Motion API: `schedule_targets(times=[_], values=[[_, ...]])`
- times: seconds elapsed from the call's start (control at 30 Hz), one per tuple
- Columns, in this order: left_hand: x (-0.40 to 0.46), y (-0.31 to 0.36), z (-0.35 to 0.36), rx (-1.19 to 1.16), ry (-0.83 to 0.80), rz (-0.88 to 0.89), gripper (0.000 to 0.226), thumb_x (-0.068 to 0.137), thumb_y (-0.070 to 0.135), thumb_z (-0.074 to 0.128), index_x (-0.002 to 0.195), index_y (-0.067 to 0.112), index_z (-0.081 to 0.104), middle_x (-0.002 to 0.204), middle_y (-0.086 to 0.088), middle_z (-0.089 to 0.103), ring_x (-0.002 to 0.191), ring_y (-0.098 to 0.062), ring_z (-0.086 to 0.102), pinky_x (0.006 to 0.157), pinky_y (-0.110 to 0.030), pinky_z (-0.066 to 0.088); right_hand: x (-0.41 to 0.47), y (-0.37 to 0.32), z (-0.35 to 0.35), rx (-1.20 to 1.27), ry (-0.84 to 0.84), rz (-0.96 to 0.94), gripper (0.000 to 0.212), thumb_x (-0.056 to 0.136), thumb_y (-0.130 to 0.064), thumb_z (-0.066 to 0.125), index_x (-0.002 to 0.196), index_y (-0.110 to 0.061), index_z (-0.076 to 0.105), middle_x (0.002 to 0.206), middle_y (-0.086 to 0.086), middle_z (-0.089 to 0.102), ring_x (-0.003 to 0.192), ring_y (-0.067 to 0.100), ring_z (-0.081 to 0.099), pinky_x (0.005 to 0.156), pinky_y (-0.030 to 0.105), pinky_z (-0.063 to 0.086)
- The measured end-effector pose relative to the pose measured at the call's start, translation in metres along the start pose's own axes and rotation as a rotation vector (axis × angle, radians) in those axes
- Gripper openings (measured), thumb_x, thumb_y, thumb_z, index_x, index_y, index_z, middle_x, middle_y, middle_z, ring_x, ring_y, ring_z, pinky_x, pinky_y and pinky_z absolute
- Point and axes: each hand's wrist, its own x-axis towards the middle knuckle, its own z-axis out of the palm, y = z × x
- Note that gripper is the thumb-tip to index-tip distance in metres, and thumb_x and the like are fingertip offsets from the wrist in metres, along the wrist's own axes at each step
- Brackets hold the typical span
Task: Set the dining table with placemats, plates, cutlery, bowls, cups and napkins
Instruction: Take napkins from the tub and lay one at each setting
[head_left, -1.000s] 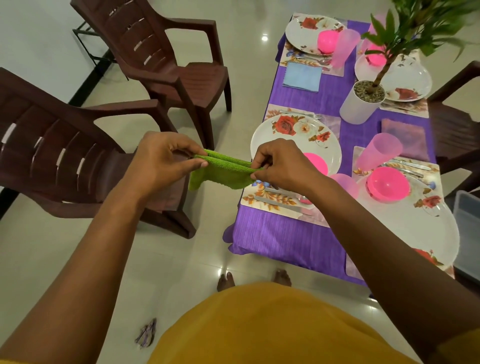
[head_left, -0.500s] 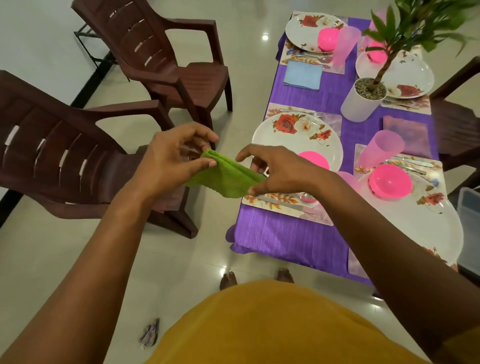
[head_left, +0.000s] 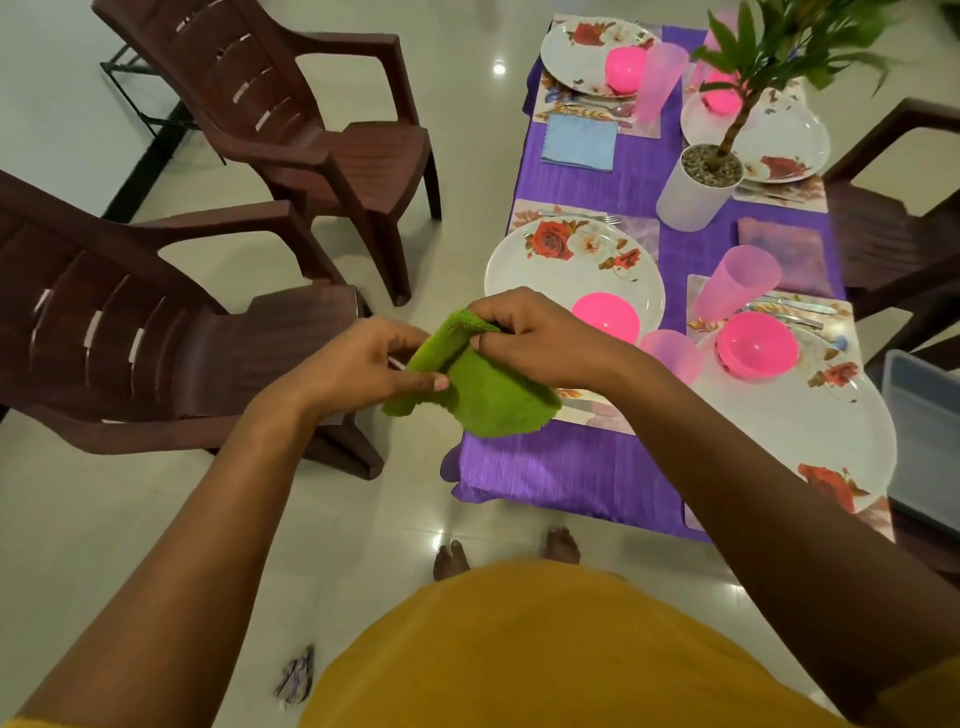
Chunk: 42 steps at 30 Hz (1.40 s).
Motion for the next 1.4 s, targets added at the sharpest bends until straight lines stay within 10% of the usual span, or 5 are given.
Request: schedule_targets(times=[0.3,0.77,0.93,1.13,1.4], values=[[0.012,-0.021,-0.001,-0.349,0.147,0.115,0.018,0.088,0.017,0.072,0.104,0.009,0.076,0.095,0.001,0.078,0.09,-0.011,0.073,0.083,-0.023,0.059,-0.04,0.036,-0.003,0.555,0.161,0.146,0.03,0.097,0.007,0.061,0.123,-0.009,0.064,0.109,0.012,0.075,0.1,0.024,0.074,0.082,0.034,0.06],[0.046,0.005,0.024,-0.142,0.022,0.143,0.041,0.089,0.058,0.074,0.111,0.024,0.077,0.109,0.003,0.076,0.102,-0.024,0.071,0.091,-0.037,0.058,-0.034,0.04,0.038,-0.18,0.238,0.131,0.02,0.093,-0.026,0.07,0.082,-0.01,0.065,0.078,0.003,0.063,0.073,0.022,0.058,0.064,0.038,0.041],[0.05,-0.018,0.026,-0.735,-0.263,-0.332,0.086,0.088,0.081,0.027,0.114,0.02,0.081,0.125,-0.016,0.074,0.119,-0.033,0.069,0.099,-0.043,0.058,-0.047,0.042,0.03,0.142,0.296,0.115,0.019,0.093,-0.018,0.07,0.101,-0.001,0.072,0.097,0.016,0.074,0.087,0.023,0.07,0.08,0.046,0.056],[0.055,-0.055,0.065,-1.167,-0.287,-0.272,0.097,0.084,0.085,0.034,0.14,0.012,0.066,0.142,-0.016,0.064,0.134,-0.032,0.059,0.117,-0.05,0.042,-0.068,0.067,0.043,0.708,0.577,0.196,0.056,0.096,0.007,0.064,0.146,-0.005,0.044,0.126,0.01,0.068,0.112,0.025,0.071,0.094,0.042,0.059],[0.048,-0.059,0.129,-0.811,-0.07,-0.318,0.051,0.094,0.003,0.072,0.142,0.012,0.056,0.125,-0.011,0.074,0.112,-0.029,0.073,0.073,-0.033,0.064,-0.089,0.117,0.077,0.554,0.68,0.377,0.078,0.089,0.013,0.059,0.152,-0.03,0.042,0.151,-0.006,0.046,0.128,0.021,0.058,0.095,0.033,0.057]])
